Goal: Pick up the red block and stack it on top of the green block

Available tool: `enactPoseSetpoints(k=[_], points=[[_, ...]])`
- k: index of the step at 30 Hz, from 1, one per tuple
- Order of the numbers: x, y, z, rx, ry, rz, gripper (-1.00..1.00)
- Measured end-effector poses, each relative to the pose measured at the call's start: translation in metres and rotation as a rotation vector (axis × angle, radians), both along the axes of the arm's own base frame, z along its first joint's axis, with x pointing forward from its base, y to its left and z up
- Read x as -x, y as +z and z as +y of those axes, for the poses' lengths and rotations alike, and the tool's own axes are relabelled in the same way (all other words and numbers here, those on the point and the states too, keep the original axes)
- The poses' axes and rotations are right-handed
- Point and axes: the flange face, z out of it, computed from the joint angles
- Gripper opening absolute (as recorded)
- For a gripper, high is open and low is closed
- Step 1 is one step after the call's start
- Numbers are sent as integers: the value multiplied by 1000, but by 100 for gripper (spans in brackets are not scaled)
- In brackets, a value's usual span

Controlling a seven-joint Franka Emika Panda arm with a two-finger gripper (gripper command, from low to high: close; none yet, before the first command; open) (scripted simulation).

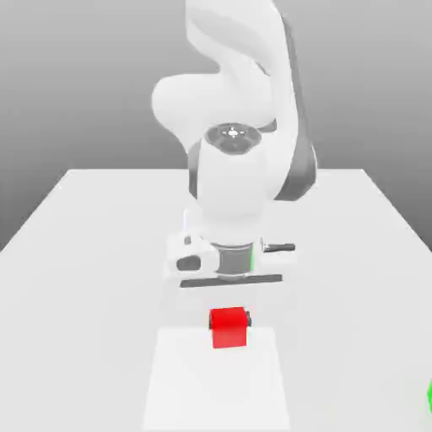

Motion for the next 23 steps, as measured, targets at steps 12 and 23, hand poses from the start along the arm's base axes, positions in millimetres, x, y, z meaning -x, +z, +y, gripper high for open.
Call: enactPoseSetpoints(k=[12, 23], points=[[-63, 27, 207, 0, 896, 2, -100], [-58, -22, 280, -2, 1166, 3, 100]])
